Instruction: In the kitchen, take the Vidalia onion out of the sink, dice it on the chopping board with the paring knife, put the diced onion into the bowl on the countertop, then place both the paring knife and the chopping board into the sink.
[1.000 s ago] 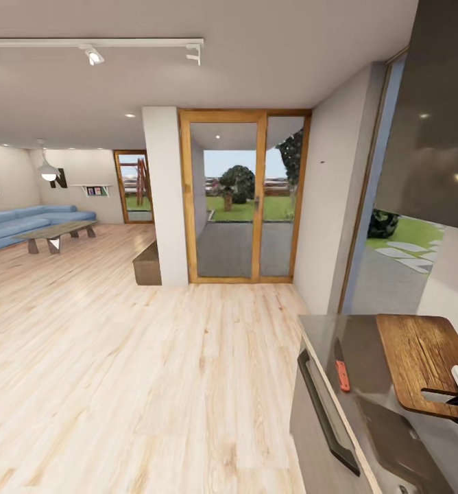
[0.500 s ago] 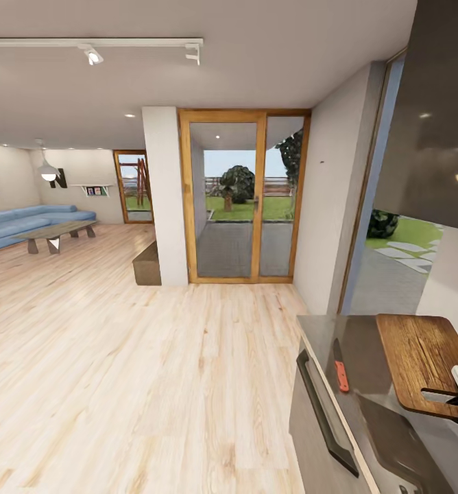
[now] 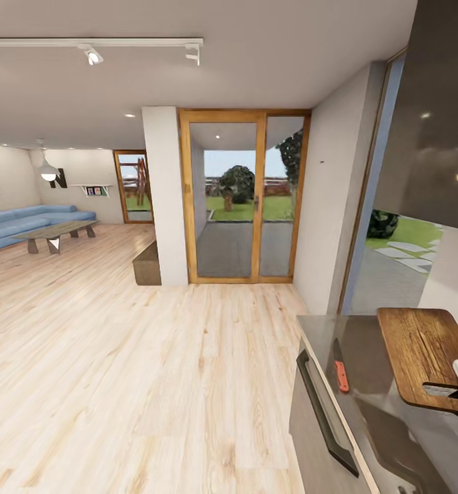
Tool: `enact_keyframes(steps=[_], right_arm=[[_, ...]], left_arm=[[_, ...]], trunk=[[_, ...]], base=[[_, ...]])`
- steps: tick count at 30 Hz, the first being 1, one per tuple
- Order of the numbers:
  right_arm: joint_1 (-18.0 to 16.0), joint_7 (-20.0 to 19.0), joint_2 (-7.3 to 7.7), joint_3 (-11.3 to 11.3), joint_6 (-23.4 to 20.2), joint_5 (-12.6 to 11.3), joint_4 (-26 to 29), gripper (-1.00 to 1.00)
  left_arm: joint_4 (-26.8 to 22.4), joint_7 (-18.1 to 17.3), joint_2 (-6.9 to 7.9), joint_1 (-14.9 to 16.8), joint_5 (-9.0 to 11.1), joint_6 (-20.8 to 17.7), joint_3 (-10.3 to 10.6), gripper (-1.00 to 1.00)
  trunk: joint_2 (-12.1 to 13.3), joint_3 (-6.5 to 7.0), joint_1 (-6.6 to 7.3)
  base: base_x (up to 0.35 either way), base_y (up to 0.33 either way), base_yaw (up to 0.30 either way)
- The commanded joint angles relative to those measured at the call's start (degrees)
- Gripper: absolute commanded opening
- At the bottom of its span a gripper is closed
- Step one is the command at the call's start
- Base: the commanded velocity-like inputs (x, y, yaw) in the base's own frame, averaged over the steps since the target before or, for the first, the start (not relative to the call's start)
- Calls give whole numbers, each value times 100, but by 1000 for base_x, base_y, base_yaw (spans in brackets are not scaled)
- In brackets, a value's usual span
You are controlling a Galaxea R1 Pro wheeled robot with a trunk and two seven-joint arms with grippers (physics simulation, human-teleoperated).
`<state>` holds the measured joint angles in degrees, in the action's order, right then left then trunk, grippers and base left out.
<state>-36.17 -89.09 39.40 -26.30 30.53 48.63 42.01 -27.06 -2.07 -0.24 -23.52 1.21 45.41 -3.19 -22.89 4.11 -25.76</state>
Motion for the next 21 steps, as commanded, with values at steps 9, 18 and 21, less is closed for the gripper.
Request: enact_keyframes(steps=[9,18,21], right_arm=[[-4,-20,-11,-7,45,25,35,-100],[-4,-24,-12,11,58,35,33,-100],[-4,-27,-15,23,69,120,23,-100]], left_arm=[[-2,-22,-3,-4,11,3,-15,100],[-1,-29,-3,-4,11,4,-15,100],[-1,-28,-3,-4,11,3,-15,100]], trunk=[[-3,-22,-2],[-3,-22,-2],[-3,-22,-2]], base=[[0,0,0],[0,0,0],[0,0,0]])
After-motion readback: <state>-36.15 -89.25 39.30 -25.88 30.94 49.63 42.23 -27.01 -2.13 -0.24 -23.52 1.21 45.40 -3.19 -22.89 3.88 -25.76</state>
